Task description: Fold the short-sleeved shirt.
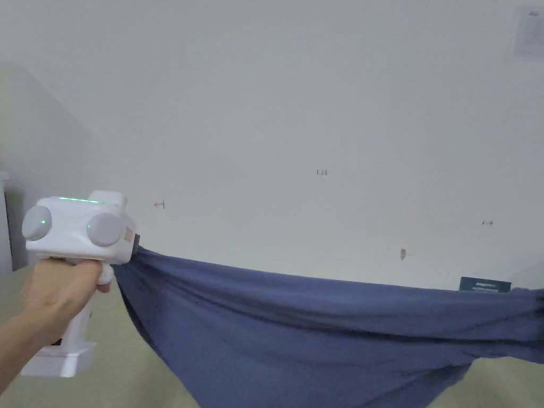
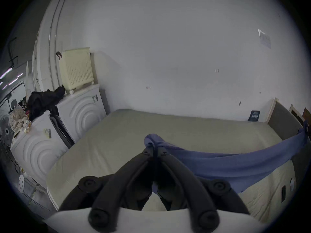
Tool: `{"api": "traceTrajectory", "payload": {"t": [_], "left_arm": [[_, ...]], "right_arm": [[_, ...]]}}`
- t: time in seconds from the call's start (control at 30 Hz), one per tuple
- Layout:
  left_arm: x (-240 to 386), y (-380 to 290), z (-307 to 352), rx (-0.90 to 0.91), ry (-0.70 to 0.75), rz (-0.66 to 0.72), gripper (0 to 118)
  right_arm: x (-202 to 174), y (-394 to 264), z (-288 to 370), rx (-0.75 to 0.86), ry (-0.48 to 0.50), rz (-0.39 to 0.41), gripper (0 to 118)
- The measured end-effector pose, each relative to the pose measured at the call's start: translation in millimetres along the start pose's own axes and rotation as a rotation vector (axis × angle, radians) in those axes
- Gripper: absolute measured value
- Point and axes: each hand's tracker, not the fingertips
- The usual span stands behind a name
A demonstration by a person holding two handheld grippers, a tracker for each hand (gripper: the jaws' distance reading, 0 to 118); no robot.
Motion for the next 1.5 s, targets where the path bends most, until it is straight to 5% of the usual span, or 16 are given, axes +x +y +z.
{"api": "traceTrajectory", "payload": {"t": [0.23, 0.77, 1.07, 1.13, 1.17, 1.2, 1.23, 1.33, 1.37, 1.5], "left_arm": [[-8, -86, -9, -0.13, -0.057, -0.028, 4], [-78, -295, 124, -0.333, -0.138, -0.028, 4], [-84, -353, 113, -0.443, -0.147, 0.007, 4], [-85, -363, 110, -0.456, -0.154, 0.017, 4], [-86, -366, 109, -0.458, -0.159, 0.021, 5], [-86, -369, 109, -0.458, -0.16, 0.029, 18], [-88, -372, 110, -0.443, -0.169, 0.039, 48], [-90, -374, 122, -0.412, -0.176, 0.06, 88], [-90, -374, 127, -0.392, -0.155, 0.061, 112], [-96, -364, 170, -0.218, -0.064, 0.074, 113]], "right_arm": [[17, -89, 1, -0.107, 0.018, 0.004, 1], [109, -308, 173, -0.312, 0.058, -0.049, 1], [129, -375, 155, -0.423, 0.036, -0.126, 1], [130, -380, 152, -0.434, 0.038, -0.126, 22], [129, -383, 153, -0.435, 0.033, -0.128, 52], [130, -384, 154, -0.427, 0.025, -0.135, 105], [131, -384, 154, -0.427, 0.028, -0.145, 116], [112, -380, 172, -0.392, 0.039, -0.126, 109], [106, -376, 174, -0.405, 0.044, -0.085, 109], [65, -364, 201, -0.289, 0.073, 0.064, 107]]}}
